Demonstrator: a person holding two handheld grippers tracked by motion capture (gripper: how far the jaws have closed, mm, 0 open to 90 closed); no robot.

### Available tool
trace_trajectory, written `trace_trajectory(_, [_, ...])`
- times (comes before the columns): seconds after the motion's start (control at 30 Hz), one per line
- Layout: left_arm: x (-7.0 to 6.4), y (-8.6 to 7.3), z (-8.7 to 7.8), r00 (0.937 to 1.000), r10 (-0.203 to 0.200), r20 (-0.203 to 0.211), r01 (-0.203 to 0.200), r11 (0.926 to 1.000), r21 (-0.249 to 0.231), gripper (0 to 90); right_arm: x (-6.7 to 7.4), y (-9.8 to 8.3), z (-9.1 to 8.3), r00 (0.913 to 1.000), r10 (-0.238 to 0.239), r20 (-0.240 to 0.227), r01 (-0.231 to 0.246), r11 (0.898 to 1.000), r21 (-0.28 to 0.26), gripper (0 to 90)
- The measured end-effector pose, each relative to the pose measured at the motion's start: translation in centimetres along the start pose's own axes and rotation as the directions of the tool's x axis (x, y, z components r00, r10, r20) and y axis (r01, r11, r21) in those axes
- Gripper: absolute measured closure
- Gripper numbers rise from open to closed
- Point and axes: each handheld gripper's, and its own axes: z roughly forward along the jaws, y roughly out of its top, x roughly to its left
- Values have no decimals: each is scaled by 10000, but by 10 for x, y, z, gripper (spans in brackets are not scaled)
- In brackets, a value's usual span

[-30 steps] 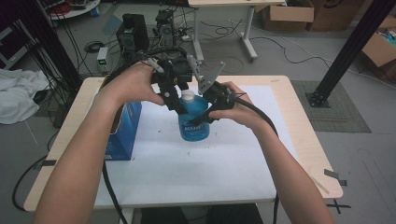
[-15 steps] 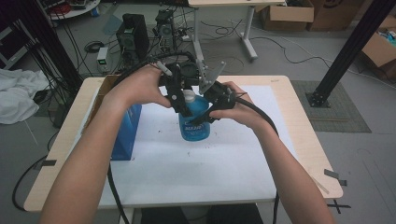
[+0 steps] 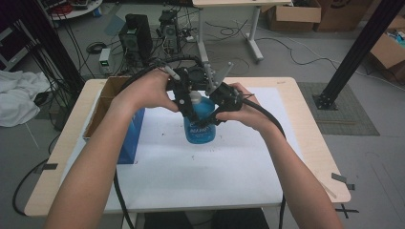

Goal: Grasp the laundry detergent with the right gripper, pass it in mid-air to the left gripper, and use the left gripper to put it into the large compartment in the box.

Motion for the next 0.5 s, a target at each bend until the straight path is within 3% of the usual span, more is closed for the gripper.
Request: trace_trajectory(0.5, [-1, 1, 1, 10000, -29, -27, 30, 9999, 156, 295, 0, 0, 1, 10000, 27, -7, -27, 10000, -4, 448])
